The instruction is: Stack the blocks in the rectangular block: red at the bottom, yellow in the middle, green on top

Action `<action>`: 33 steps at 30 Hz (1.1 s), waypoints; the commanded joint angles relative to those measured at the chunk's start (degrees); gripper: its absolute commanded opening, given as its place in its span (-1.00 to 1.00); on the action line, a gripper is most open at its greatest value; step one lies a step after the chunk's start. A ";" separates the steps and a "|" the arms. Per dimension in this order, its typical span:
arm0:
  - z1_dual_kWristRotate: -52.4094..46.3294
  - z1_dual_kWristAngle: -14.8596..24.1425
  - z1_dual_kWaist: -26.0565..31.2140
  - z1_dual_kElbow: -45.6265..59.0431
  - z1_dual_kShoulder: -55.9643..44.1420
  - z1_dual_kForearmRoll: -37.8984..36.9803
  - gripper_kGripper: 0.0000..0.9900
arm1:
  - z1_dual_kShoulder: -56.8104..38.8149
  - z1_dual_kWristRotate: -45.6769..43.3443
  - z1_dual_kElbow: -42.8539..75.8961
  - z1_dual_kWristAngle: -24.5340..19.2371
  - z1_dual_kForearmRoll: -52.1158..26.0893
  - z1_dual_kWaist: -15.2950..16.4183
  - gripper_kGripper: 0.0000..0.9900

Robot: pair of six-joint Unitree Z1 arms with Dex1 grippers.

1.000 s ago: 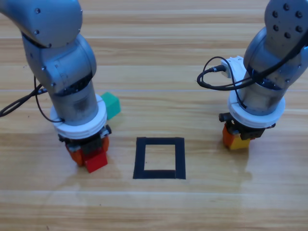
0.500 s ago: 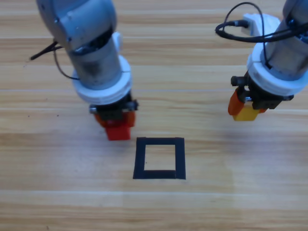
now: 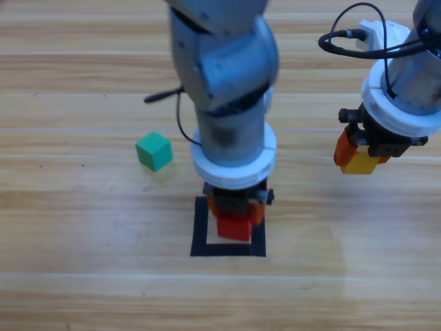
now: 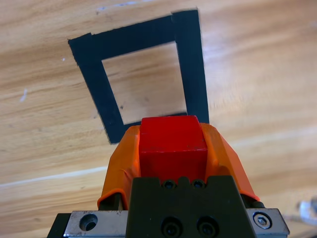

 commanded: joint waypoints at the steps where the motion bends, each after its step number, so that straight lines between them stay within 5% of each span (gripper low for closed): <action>1: -9.47 2.74 -0.79 -3.70 6.27 2.55 -0.79 | -0.82 0.05 1.85 0.57 -0.68 -1.61 -1.00; 13: -14.83 5.99 -0.35 -5.11 6.45 2.37 -0.79 | -0.56 0.05 1.67 0.49 -0.95 -1.61 -1.00; 33: -11.93 4.67 1.40 7.28 1.62 -6.42 -0.79 | -0.12 0.05 1.85 0.22 -1.39 -1.61 -1.00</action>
